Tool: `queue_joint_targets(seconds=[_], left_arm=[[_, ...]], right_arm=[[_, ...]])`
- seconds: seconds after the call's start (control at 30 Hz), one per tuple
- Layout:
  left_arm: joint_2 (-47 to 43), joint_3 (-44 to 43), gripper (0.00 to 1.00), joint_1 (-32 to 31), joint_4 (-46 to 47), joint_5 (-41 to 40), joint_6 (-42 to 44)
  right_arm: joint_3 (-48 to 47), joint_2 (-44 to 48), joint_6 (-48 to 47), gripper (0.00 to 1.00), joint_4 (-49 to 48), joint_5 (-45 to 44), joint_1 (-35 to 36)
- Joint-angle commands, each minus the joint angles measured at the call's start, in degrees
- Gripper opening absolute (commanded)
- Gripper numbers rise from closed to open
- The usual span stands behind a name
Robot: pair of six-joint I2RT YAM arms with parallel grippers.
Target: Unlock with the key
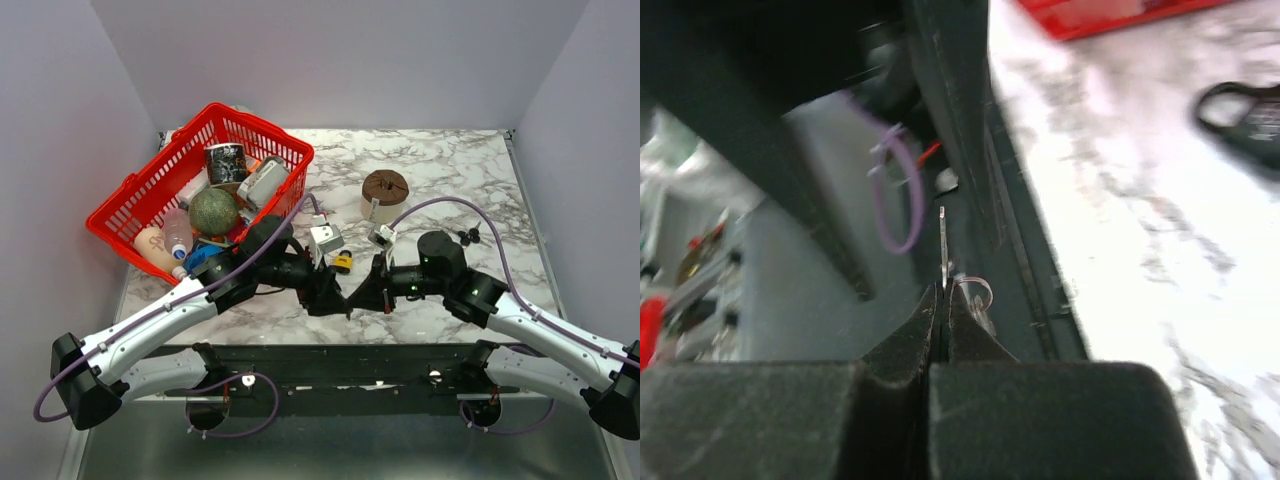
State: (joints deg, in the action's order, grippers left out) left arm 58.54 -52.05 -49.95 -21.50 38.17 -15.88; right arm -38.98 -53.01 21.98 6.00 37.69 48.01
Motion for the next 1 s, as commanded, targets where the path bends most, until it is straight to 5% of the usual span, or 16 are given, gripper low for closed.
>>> queue_joint_targets(seconds=[0.0,0.4,0.73,0.97], left_arm=[[-0.71,-1.12,0.82,-0.14,1.11,-15.37,-0.12],[17.82,-10.87,0.99,-0.23,-6.19,-30.43,-1.00],[41.27,-22.91,0.99,1.43,-10.32,-33.52,4.19],[47.80,-27.22,0.99,3.72,-10.67,-33.95,3.57]], right_arm=[[2.41,1.07,0.35,0.01,-1.08,-15.36,-2.73],[12.43,11.17,1.75,0.01,-1.78,-8.87,-24.79],[15.86,14.78,1.75,0.01,-1.43,-7.90,-26.56],[17.01,18.30,1.67,0.01,-0.82,-6.84,-26.91]])
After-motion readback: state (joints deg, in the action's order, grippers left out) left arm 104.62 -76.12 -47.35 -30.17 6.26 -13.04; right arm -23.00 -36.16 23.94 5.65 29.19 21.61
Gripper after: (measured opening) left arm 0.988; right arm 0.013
